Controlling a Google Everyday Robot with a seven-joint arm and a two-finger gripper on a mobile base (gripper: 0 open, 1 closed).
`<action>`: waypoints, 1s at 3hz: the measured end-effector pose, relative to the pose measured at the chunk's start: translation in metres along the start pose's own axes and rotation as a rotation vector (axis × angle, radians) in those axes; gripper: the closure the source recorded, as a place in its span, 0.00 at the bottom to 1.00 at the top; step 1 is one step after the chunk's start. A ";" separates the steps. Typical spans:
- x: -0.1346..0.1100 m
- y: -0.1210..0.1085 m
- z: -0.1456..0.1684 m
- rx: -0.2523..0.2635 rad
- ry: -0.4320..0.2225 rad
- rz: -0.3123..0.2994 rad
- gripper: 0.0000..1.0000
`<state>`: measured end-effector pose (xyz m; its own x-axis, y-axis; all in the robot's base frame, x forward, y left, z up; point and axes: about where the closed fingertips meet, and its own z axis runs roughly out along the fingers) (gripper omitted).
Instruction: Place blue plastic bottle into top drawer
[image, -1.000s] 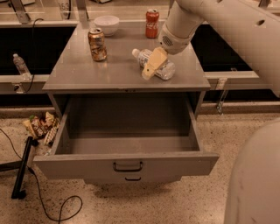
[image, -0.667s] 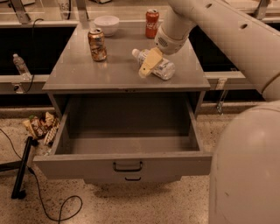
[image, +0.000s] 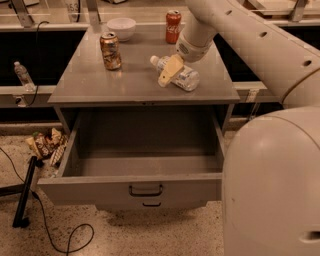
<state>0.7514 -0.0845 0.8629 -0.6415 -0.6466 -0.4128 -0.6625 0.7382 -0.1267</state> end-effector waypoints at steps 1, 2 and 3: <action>0.000 -0.004 0.008 -0.001 0.007 0.008 0.21; 0.002 -0.003 0.013 -0.023 0.014 0.008 0.44; 0.010 0.006 0.004 -0.080 0.005 -0.024 0.75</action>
Offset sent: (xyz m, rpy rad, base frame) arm 0.0052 -0.0034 -0.0096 0.0248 0.0411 0.0069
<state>0.7420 -0.0857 0.8545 -0.6266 -0.6652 -0.4060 -0.7067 0.7046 -0.0638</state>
